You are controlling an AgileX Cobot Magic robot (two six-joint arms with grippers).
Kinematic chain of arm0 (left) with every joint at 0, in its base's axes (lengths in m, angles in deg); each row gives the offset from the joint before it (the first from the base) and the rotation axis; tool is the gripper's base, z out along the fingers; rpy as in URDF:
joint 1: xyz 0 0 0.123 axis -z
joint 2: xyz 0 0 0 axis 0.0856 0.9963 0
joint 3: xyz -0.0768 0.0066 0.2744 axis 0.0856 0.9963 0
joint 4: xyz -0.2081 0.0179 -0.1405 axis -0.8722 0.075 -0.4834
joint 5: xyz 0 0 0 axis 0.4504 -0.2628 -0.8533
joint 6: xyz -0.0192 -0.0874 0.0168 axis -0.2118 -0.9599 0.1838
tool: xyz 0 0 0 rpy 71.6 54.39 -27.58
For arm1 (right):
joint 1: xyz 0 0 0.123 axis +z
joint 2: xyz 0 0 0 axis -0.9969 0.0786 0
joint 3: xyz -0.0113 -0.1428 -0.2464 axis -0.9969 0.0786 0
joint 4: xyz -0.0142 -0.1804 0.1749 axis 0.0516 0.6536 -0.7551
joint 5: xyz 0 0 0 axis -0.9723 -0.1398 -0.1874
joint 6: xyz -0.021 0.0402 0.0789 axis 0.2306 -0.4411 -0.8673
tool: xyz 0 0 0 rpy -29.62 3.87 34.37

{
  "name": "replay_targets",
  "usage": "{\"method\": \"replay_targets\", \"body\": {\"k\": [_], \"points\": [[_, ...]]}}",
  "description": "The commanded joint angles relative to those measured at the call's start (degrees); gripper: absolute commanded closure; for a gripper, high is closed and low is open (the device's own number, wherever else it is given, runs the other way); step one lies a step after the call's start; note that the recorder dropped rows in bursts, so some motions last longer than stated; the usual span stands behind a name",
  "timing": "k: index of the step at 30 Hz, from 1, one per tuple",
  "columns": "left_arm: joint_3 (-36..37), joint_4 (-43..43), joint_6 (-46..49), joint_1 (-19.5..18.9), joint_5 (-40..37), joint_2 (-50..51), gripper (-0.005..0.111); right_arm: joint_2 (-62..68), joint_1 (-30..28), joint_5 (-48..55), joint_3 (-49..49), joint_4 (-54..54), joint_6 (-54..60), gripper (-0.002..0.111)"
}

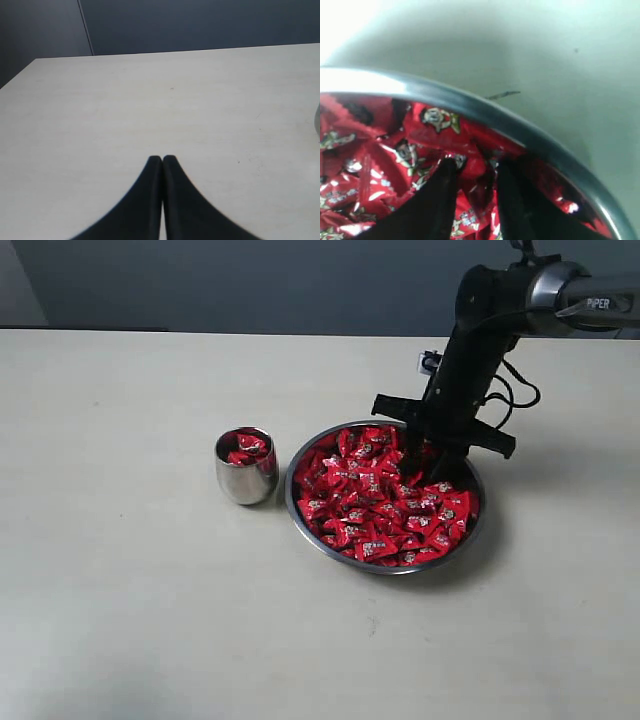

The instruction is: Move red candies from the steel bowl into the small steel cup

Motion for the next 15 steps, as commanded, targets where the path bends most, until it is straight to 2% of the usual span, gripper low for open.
{"method": "replay_targets", "body": {"k": [1,6,15], "points": [[0.3,0.1,-0.1,0.4,0.4,-0.3,0.106,0.0,-0.2,-0.2,-0.2,1.8,0.2,0.094],[0.3,0.1,-0.1,0.4,0.4,-0.3,0.106,0.0,-0.2,-0.2,-0.2,1.5,0.2,0.108],[0.3,0.1,-0.1,0.4,0.4,-0.3,0.106,-0.8,-0.2,1.2,-0.5,1.5,0.2,0.109]]}}
